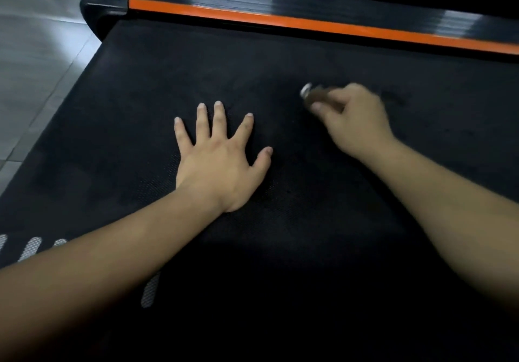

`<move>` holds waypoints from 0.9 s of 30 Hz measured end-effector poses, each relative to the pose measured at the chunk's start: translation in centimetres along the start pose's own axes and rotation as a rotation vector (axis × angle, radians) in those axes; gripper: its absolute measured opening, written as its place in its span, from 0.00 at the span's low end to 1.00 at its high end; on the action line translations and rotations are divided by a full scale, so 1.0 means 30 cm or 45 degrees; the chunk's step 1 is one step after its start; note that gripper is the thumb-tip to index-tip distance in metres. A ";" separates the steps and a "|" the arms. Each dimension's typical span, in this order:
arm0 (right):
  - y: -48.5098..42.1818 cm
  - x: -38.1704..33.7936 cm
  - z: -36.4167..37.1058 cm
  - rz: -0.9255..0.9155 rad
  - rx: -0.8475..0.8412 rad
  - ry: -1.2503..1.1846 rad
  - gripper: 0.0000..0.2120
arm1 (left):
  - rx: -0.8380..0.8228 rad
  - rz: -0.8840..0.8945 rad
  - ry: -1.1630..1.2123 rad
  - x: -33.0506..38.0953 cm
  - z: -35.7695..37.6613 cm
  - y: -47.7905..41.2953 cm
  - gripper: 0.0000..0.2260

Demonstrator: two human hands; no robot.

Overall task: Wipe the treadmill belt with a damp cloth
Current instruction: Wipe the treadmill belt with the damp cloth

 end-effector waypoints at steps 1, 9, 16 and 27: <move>0.079 -0.019 -0.010 -0.085 -0.066 -0.021 0.12 | 0.002 0.002 0.000 -0.001 -0.001 -0.001 0.33; 0.052 0.042 -0.046 0.158 0.077 0.014 0.13 | -0.013 -0.006 -0.014 -0.005 -0.001 0.001 0.34; 0.309 -0.021 -0.108 -0.228 -0.172 -0.013 0.12 | -0.001 -0.008 -0.009 -0.005 -0.001 0.003 0.32; 0.466 -0.006 -0.134 -0.279 -0.206 -0.072 0.15 | 0.019 0.003 -0.013 0.003 0.000 0.009 0.32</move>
Point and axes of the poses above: each hand's wrist, its own y-axis away from the middle knuckle, its own z-axis out of the palm, x = y × z, the point moved 1 cm from there along -y, towards the middle knuckle, and after that the axes turned 13 degrees about z, right-handed, at the moved point
